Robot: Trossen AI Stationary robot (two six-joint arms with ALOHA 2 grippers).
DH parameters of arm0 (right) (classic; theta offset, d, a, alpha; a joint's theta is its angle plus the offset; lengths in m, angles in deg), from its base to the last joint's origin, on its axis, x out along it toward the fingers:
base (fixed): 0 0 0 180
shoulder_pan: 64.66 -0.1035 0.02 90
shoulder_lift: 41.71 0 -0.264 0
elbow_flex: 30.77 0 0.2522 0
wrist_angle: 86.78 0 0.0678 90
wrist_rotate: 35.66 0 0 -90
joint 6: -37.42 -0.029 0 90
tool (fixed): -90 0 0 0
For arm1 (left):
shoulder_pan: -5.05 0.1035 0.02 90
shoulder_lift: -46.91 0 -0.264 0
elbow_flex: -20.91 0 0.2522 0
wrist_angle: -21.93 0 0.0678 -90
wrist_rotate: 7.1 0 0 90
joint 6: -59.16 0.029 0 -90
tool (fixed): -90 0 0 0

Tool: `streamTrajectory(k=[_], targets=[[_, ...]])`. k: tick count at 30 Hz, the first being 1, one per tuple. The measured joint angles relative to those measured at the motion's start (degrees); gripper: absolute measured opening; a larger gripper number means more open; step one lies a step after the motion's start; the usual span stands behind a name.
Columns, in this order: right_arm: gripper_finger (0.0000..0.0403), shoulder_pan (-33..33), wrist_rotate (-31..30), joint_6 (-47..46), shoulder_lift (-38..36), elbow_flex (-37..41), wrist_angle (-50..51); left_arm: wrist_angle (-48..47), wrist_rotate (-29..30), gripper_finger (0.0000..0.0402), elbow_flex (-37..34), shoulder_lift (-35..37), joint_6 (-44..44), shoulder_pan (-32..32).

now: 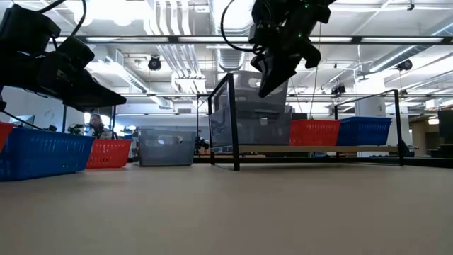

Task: Stack baskets on shelf by color
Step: Stack the bottom black bin on the other black bin on the shelf

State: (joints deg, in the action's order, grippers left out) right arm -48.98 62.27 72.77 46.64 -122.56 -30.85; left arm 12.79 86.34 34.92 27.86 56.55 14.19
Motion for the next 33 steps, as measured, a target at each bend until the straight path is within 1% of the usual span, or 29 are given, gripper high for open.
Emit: streamTrajectory(k=[5,11,18,21,26,33], targets=[[0.0008,-0.2,0.0,-0.8,-0.2,-0.4,1.0,0.0,0.0,0.0,0.0,0.0,0.0,0.0],[0.0009,-1.0,0.1,-0.9,-2.2,-0.4,1.1,0.0,0.0,0.0,0.0,0.0,0.0,0.0],[0.0009,-2.4,0.0,-0.9,-2.0,-0.4,1.4,0.0,0.0,0.0,0.0,0.1,0.0,0.0],[0.0009,-2.5,-0.8,-0.8,-2.0,-0.4,1.4,0.0,0.0,0.0,0.0,0.0,0.0,0.0],[0.0009,-2.6,-5.8,0.3,-3.2,-0.5,0.9,0.0,0.0,0.0,0.0,0.0,0.0,0.0],[0.0009,-3.5,-5.8,0.2,-5.6,-0.8,2.8,0.0,0.0,0.0,0.0,0.0,0.0,0.0]])
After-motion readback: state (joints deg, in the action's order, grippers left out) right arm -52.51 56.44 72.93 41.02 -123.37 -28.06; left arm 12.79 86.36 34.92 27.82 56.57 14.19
